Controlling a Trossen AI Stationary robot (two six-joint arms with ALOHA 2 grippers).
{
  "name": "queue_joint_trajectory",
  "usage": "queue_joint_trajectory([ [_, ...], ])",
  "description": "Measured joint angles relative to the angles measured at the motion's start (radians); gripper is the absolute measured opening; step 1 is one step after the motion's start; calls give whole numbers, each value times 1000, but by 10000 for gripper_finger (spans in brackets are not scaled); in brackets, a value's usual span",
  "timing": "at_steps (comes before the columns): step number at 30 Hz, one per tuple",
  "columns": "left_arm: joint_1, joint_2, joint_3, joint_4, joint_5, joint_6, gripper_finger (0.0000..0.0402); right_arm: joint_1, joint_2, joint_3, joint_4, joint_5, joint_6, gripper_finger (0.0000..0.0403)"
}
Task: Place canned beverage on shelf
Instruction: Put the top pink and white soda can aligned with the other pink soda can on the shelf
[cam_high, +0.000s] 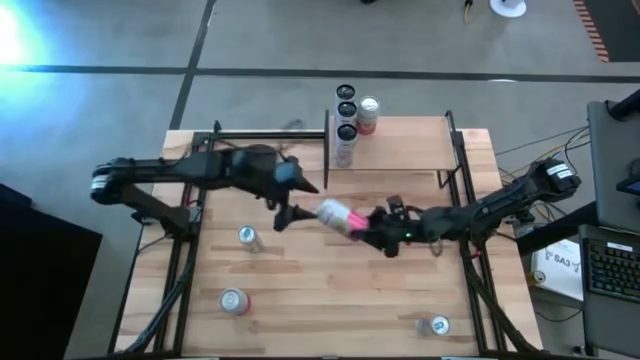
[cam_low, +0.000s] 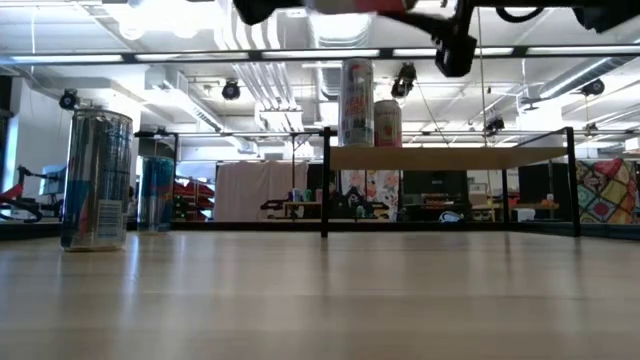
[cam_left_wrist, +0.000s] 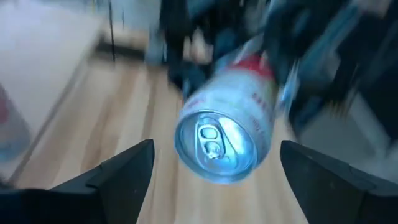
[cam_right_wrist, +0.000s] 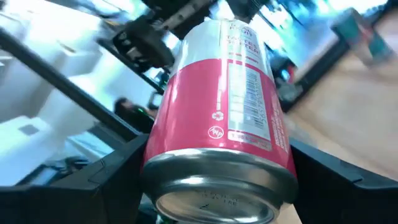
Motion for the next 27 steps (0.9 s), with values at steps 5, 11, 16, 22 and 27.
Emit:
queue_joint_trajectory([
  [5, -5, -111, -296, 576, -3, -255, 326, 0, -1, -41, 124, 19, -105, 307],
  [11, -9, -75, -466, 945, -7, -421, 326, -2, 0, -4, 139, 17, -216, 306],
  [16, -9, -14, -477, 1134, -23, -446, 326, -22, -1, 30, 138, 14, -285, 306],
  [22, -8, 49, -368, 1167, -34, -307, 325, -58, -2, 51, 175, 6, -342, 306],
  [27, -7, 127, -230, 1090, -22, -258, 326, -63, -2, 51, 225, 6, -404, 306],
])
